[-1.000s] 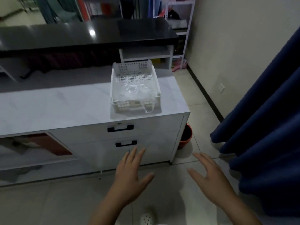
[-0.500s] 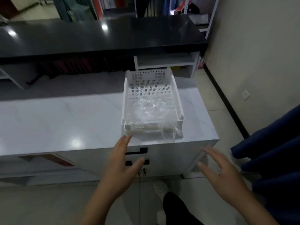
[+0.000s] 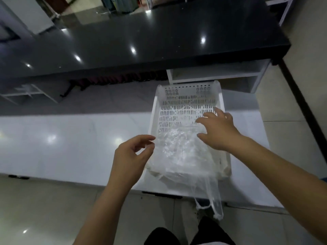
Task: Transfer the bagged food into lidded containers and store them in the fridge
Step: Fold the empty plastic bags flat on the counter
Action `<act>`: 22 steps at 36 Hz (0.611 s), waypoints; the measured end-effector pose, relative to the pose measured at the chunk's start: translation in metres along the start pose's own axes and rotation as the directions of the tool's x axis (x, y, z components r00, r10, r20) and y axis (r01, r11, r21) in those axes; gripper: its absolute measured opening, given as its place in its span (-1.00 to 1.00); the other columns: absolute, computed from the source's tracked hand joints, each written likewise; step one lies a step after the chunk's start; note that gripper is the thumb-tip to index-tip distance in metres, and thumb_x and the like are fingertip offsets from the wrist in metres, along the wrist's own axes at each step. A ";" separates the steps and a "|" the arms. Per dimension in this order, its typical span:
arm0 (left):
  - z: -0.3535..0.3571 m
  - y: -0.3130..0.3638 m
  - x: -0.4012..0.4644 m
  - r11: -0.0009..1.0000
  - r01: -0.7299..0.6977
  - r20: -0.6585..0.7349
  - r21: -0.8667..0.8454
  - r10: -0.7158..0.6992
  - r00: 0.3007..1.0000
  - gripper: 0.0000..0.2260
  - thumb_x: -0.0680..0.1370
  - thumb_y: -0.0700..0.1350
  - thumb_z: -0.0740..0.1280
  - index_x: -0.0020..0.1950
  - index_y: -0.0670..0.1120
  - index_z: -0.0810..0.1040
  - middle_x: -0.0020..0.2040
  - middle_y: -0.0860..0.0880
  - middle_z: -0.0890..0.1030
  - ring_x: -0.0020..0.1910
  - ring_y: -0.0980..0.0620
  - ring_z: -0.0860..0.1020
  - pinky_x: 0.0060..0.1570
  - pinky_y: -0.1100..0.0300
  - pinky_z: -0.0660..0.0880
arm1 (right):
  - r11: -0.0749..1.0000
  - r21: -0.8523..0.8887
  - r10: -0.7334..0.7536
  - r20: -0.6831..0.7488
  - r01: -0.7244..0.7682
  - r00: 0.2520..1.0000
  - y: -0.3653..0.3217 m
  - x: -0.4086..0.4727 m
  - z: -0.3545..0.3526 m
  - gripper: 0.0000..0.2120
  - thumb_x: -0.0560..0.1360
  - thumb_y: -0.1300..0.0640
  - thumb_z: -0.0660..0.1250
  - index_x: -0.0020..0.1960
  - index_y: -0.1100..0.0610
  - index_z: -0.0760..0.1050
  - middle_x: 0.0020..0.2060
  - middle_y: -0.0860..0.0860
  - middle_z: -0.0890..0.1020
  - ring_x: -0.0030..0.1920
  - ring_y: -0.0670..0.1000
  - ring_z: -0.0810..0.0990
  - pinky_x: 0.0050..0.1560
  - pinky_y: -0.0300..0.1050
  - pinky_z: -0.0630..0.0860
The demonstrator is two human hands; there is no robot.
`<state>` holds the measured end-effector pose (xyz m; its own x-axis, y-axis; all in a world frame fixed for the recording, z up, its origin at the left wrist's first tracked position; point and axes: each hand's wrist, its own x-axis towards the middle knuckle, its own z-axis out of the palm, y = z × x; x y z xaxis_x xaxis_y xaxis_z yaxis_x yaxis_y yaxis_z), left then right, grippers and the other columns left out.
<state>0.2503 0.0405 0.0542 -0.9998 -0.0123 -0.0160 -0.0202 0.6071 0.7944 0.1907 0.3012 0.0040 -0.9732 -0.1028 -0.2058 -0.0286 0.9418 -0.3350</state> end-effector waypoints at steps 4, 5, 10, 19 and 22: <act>-0.003 -0.005 -0.006 0.998 0.000 0.046 -0.065 0.003 0.999 -0.79 0.53 -0.18 0.47 -0.05 0.17 0.72 -0.08 0.18 0.73 0.01 0.16 0.68 0.13 0.14 0.56 | 0.966 -0.257 0.034 0.143 0.004 0.989 0.001 0.044 0.010 -0.60 0.55 0.15 0.22 0.38 0.00 0.45 0.50 0.11 0.28 0.58 0.24 -0.08 0.48 0.38 -0.15; -0.005 -0.007 -0.007 0.997 -0.002 0.059 -0.081 0.007 0.998 -0.79 0.52 -0.17 0.47 -0.04 0.18 0.71 -0.07 0.17 0.73 0.02 0.15 0.68 0.12 0.15 0.56 | 0.952 -0.307 0.050 0.170 0.004 0.984 0.001 0.051 0.012 -0.62 0.53 0.19 0.21 0.32 0.01 0.49 0.49 0.13 0.30 0.58 0.25 -0.07 0.46 0.41 -0.16; -0.020 -0.021 -0.006 0.989 0.006 0.233 -0.150 0.030 0.972 -0.80 0.46 0.08 0.45 0.08 0.20 0.69 -0.04 0.11 0.73 0.06 0.09 0.68 0.13 0.06 0.55 | 0.934 -0.355 0.109 0.166 -0.044 0.980 0.002 0.070 0.017 -0.81 0.47 0.29 0.23 -0.06 0.03 0.51 0.33 0.14 0.45 0.54 0.24 0.11 0.47 0.39 -0.07; -0.030 -0.059 0.053 0.985 -0.077 0.255 -0.153 0.114 0.960 -0.82 0.55 0.02 0.43 0.11 0.26 0.63 0.06 0.36 0.64 0.11 0.38 0.56 0.08 0.51 0.45 | 0.974 -0.221 0.021 -0.122 -0.048 0.992 -0.022 0.075 -0.013 -0.87 0.57 0.08 0.29 -0.08 -0.06 0.60 0.11 -0.02 0.59 0.23 0.13 0.44 0.39 0.21 0.15; -0.021 -0.060 0.088 0.990 -0.140 0.328 -0.032 0.143 0.934 -0.68 0.55 0.06 0.44 0.28 0.27 0.51 0.18 0.45 0.49 0.16 0.49 0.42 0.15 0.51 0.30 | 0.971 -0.237 -0.012 -0.216 -0.040 0.976 -0.043 0.070 -0.035 -0.90 0.56 0.04 0.33 -0.03 -0.06 0.63 0.13 -0.02 0.61 0.23 0.12 0.45 0.36 0.16 0.19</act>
<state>0.1633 -0.0134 0.0178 -0.9364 0.3362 -0.1010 0.1200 0.5768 0.8080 0.1161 0.2645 0.0362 -0.9991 -0.0427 0.0023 -0.0427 0.9942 -0.0991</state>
